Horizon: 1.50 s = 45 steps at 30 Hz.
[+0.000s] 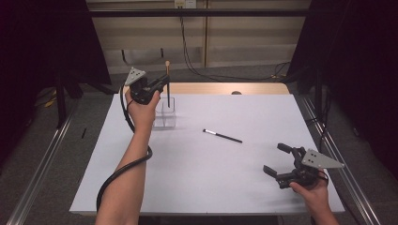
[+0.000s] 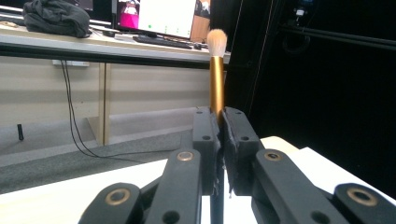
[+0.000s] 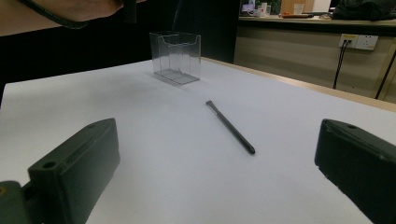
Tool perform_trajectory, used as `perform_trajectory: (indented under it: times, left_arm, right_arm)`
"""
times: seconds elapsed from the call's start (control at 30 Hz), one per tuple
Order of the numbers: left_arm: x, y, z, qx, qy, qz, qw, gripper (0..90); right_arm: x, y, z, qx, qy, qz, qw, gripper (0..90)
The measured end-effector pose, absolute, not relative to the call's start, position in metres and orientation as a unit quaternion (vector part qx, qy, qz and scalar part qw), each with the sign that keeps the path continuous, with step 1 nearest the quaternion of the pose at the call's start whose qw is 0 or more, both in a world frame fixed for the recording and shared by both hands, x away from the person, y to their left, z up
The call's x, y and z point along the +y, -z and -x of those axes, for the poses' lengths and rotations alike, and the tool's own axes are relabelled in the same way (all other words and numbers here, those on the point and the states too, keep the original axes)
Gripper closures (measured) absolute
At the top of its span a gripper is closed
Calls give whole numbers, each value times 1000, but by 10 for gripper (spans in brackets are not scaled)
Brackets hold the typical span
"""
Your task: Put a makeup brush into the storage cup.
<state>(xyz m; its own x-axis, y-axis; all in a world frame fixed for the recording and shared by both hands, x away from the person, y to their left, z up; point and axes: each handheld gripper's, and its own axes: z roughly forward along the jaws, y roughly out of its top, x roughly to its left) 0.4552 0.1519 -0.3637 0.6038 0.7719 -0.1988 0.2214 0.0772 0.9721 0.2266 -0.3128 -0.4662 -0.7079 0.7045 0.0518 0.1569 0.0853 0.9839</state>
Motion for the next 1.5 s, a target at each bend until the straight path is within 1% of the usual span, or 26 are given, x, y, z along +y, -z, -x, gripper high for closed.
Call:
perform_trajectory:
  times: [1.0,1.5]
  left_arm:
    - [151,376,-465,402,-246,-636,612,841]
    - [151,385,-466,404,-252,-642,600,841]
  right_arm:
    - [-314,466,-226,699,-603,-309,227,0]
    - [-314,466,-226,699,-603,-309,227,0]
